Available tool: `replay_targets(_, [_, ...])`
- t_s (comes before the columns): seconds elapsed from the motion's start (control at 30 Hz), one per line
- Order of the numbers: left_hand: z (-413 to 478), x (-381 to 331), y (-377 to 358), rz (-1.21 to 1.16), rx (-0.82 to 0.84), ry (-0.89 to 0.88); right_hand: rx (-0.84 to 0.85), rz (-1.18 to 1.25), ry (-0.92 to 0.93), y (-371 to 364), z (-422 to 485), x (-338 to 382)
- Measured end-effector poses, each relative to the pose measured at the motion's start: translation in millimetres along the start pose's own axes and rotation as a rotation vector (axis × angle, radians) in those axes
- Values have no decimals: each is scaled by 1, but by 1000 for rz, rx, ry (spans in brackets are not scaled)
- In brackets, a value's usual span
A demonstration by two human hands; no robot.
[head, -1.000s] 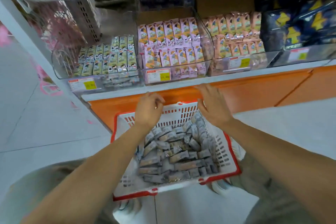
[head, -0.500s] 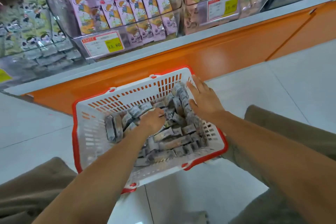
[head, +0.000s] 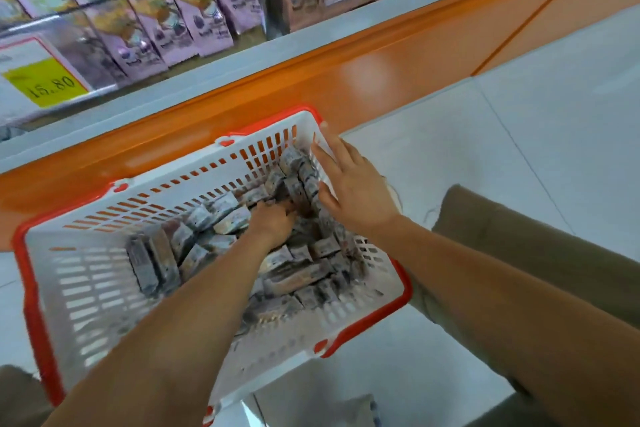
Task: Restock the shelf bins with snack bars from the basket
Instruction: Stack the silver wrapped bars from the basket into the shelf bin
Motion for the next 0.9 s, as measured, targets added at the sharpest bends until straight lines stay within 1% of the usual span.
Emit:
replay_targets(0.07, [3,1,-5,4,39,-10,0,-5,5,0,-1,0])
replay_targets(0.13, [3,6,-5,-6,24,-19,-2,-15,6,0,0,0])
replay_targets(0.3, [-29,27,18,-190,-153,5,14,-35,-6,0,0,-1])
replay_targets(0.4, [-62,41,32,-341,-212,23,80,-36,-18,0,0,-2])
replay_targets(0.53, [-102,61,55,-607,-274,38,180,-18,-81,4,2,1])
replay_targets(0.63, [-137,73,73,-704,-295,43,254,-45,-129,16,1,9])
replay_targets(0.73, [-176,80,87,-840,-336,15,180,13,-115,33,5,35])
replay_targets(0.83, [-213,90,97,-955,-417,-23,59,85,28,58,16,80])
replay_targets(0.9, [-237,96,107,-989,-444,-89,-34,146,132,80,26,113])
Point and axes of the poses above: each hand's wrist, its own z-axis towards the middle knuckle, its own y-axis out of the back of the hand, x = y × z, the point moved 6 cm from there along z, towards the middle knuckle, and after that the axes turned 6 degrees about y, right-handed, at the moved point
